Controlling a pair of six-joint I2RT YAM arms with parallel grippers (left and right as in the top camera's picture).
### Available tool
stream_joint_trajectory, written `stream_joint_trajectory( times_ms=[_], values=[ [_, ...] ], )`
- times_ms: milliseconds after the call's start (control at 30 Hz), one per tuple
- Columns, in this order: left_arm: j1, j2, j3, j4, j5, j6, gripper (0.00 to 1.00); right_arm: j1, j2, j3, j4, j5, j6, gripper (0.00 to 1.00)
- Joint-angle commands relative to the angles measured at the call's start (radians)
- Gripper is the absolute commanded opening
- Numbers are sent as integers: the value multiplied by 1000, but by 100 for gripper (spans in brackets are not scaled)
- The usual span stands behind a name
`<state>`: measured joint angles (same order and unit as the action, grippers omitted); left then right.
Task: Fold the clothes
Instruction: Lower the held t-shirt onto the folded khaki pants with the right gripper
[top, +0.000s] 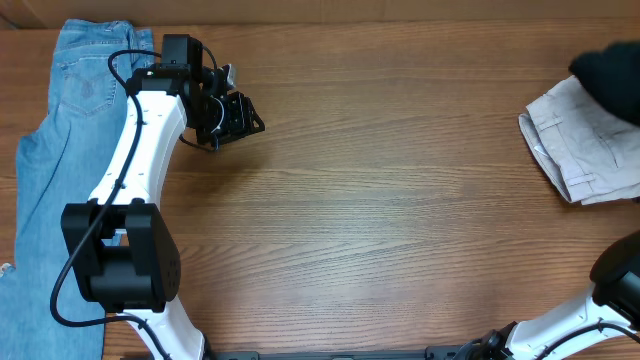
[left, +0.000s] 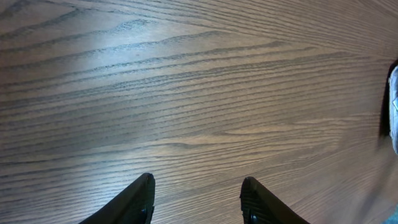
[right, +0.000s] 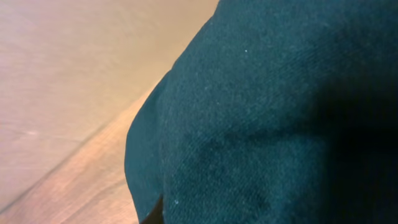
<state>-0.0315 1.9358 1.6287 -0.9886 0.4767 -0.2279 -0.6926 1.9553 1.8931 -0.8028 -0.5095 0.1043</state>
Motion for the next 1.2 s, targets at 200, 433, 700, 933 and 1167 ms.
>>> stream_joint_trajectory(
  times_ms=[200, 433, 700, 933, 1167],
  values=[
    [-4, 3, 4, -3, -9, 23, 48, -10, 22, -38, -16, 224, -3, 4],
    [-4, 3, 4, -10, -9, 23, 48, -51, 127, -150, -14, 266, 1, 4],
    [-4, 3, 4, -8, -16, 23, 48, -113, 146, -208, -37, 264, 19, 6],
    [-4, 3, 4, -5, -16, 23, 48, -134, 146, -208, -113, 175, 23, 67],
    [-4, 3, 4, -4, -16, 32, 48, -143, 94, -208, -168, 188, 55, 100]
  ],
)
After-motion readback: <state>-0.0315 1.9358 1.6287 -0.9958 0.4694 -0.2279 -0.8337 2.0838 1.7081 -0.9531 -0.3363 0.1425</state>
